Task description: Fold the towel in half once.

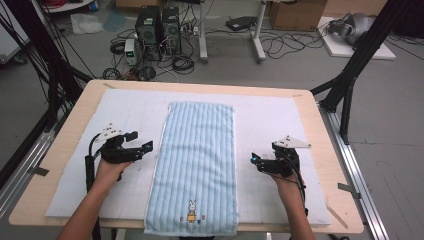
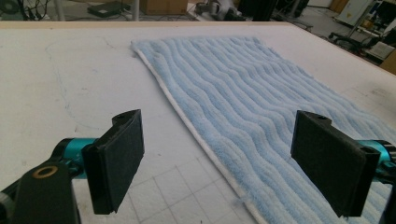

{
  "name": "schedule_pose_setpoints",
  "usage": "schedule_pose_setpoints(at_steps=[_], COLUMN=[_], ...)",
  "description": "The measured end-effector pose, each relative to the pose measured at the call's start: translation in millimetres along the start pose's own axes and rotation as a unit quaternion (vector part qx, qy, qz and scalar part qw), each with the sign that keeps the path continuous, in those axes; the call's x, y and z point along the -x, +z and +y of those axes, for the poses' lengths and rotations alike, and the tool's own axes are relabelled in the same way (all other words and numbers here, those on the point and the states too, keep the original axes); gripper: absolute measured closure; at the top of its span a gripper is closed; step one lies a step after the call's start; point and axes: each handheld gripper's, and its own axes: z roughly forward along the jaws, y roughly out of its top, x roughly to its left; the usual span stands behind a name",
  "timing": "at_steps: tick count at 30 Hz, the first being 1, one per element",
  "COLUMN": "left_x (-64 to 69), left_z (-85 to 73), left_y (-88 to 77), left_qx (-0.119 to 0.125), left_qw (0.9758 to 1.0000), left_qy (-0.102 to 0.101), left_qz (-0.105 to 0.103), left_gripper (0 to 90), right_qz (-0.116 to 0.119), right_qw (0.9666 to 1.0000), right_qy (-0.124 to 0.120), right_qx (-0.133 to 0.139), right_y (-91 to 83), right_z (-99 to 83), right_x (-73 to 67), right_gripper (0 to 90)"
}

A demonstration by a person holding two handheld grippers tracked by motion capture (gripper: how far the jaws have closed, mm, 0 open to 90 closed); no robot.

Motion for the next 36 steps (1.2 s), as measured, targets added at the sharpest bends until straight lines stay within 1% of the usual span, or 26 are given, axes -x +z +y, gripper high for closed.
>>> schedule_pose_setpoints(at_steps=[1,2,5,8,9,11,14,17,19,20,21,22,27,28,30,31,33,35,36], left_x=[-0.6,-1.6,-6.5,-11.6,-13.2,-15.8,-20.7,-25.6,-29.1,-30.9,-32.3,-34.2,-40.0,-40.4,-41.1,-41.0,-41.1,-39.9,-38.8], left_z=[2.5,5.5,15.8,25.7,28.9,35.0,43.6,49.6,52.2,53.1,53.4,53.9,53.2,52.5,49.8,47.8,42.9,38.7,37.1], left_y=[1.1,3.0,10.8,21.9,26.6,36.2,51.9,69.7,80.8,85.9,90.4,94.7,114.8,118.5,125.5,129.0,135.2,139.5,141.4], left_qx=[0.003,0.003,0.001,-0.007,-0.012,-0.023,-0.036,-0.058,-0.073,-0.077,-0.076,-0.082,-0.105,-0.107,-0.114,-0.116,-0.124,-0.136,-0.139], left_qw=[1.0,1.0,1.0,0.9999,0.9998,0.9997,0.9992,0.9979,0.997,0.9966,0.9966,0.9961,0.9933,0.993,0.9921,0.9916,0.9906,0.9888,0.9881], left_qy=[-0.002,-0.003,-0.008,-0.012,-0.013,-0.007,-0.008,-0.004,-0.008,-0.01,-0.012,-0.015,-0.009,-0.007,-0.001,0.0,-0.002,0.011,0.018], left_qz=[0.0,0.0,-0.003,0.0,0.002,0.006,0.015,0.029,0.025,0.026,0.029,0.029,0.048,0.05,0.053,0.057,0.057,0.061,0.063], left_gripper=[17.8,17.8,17.9,18.3,18.9,19.8,22.2,23.8,25.5,25.9,26.0,26.4,26.3,26.8,30.6,33.0,35.6,42.5,44.0], right_qz=[0.0,0.001,0.0,-0.001,-0.001,-0.001,0.0,0.0,0.001,0.0,0.002,0.001,0.006,0.005,0.007,0.007,0.007,0.006,0.006], right_qw=[1.0,1.0,1.0,1.0,1.0,1.0,1.0,1.0,1.0,1.0,1.0,1.0,0.9999,0.9999,0.9999,0.9999,0.9999,0.9999,0.9999], right_qy=[0.0,0.005,0.005,0.006,0.006,0.005,0.007,0.005,0.005,0.002,0.004,0.003,0.009,0.009,0.009,0.011,0.011,0.01,0.01], right_qx=[0.001,0.001,0.002,0.0,-0.001,-0.002,-0.003,-0.004,-0.004,-0.004,-0.005,-0.005,-0.005,-0.004,-0.002,-0.004,-0.006,-0.006,-0.006], right_y=[-0.2,-0.4,-0.8,0.0,0.3,0.6,0.6,1.2,1.8,2.1,2.3,2.3,2.0,1.9,2.2,2.3,2.6,3.0,3.1], right_z=[-0.3,-0.5,-0.9,-1.5,-1.7,-1.9,-2.0,-2.2,-2.4,-2.4,-2.5,-2.6,-2.8,-2.9,-2.9,-2.9,-2.9,-3.1,-3.2], right_x=[1.0,1.2,2.3,3.0,3.2,3.3,2.6,2.5,2.0,2.2,1.8,1.9,2.0,2.0,2.3,2.1,2.2,2.3,2.5], right_gripper=[11.1,11.1,11.1,11.1,11.1,11.1,11.1,11.1,11.1,11.1,11.1,11.1,11.1,11.1,11.1,11.1,11.1,11.1,11.1])
